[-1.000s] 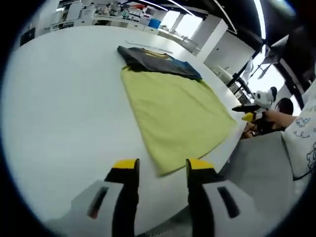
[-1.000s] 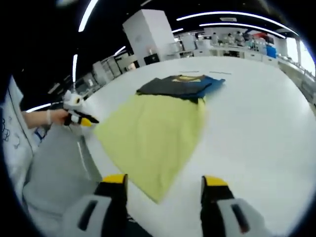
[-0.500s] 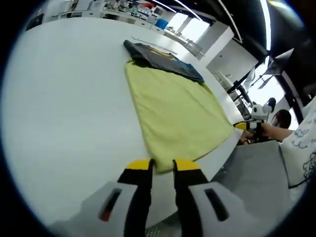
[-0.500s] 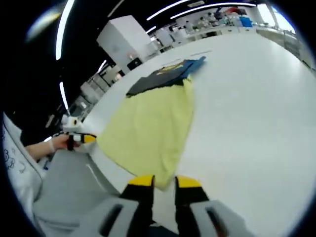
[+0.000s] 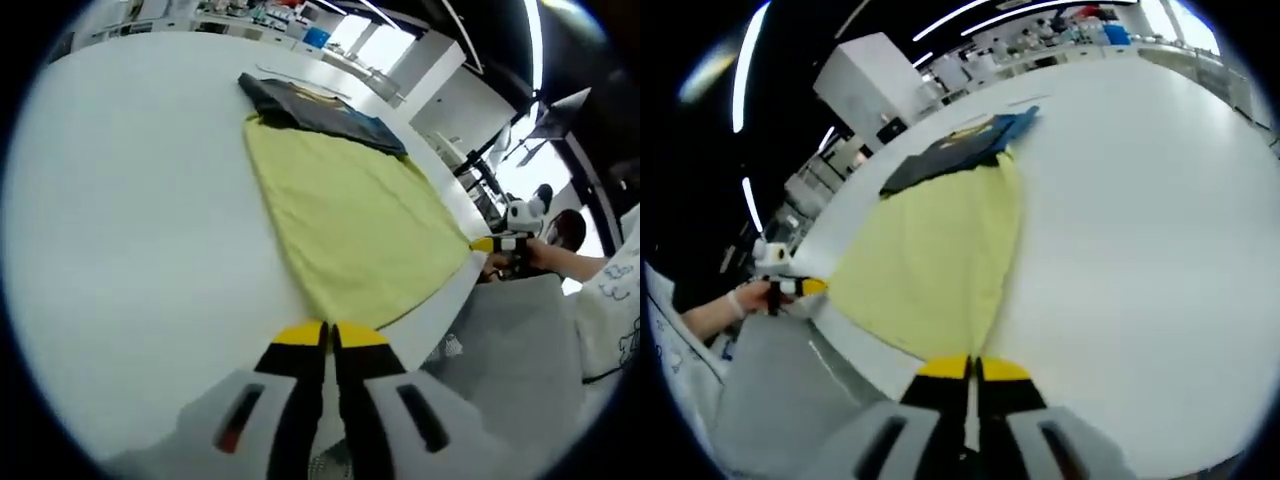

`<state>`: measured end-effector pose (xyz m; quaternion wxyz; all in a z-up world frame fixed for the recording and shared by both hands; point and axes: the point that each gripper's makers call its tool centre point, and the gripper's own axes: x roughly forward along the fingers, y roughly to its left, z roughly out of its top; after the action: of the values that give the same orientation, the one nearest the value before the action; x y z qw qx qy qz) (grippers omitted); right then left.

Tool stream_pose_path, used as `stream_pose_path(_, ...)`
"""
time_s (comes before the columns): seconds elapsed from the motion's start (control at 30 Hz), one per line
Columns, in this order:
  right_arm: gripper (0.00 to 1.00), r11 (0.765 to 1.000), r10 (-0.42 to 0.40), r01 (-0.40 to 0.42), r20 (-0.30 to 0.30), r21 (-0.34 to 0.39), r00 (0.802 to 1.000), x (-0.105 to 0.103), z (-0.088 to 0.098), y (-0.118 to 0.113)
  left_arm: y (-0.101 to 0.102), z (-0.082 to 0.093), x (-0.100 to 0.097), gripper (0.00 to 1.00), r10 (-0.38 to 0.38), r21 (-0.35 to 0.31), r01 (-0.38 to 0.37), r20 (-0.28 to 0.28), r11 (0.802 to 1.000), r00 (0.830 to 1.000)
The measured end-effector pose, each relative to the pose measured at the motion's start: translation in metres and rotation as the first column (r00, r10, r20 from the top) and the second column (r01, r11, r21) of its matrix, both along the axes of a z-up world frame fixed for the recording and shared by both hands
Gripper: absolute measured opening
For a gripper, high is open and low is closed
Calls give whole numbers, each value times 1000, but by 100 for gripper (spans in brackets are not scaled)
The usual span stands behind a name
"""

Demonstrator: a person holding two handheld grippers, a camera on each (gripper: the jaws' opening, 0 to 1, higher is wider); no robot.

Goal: Fold the garment on the visible template until the final outline fits inside the template.

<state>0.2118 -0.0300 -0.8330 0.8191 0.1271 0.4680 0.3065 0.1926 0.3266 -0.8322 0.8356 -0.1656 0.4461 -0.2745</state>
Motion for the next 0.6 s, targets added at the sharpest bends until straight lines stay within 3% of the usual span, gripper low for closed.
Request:
stream_pose_path(0.27, 0, 998, -49, 49, 7, 37, 999, -5, 26, 0, -1, 19, -11, 0, -45, -47, 45, 13, 998, 999)
stream_pose_path(0.4, 0, 986, -108, 120, -104, 116, 989, -17, 36, 0, 1, 27, -19, 0, -63, -50, 63, 16, 997, 998)
stream_pose_path(0.53, 0, 982, -120, 136, -125, 133, 985, -28, 45, -3, -3, 38, -33, 0, -95, -34, 96, 29, 995, 995)
stream_pose_path(0.6, 0, 979, -124, 143, -135, 145, 983, -32, 51, -5, -8, 49, -39, 0, -104, -59, 106, 35, 993, 994)
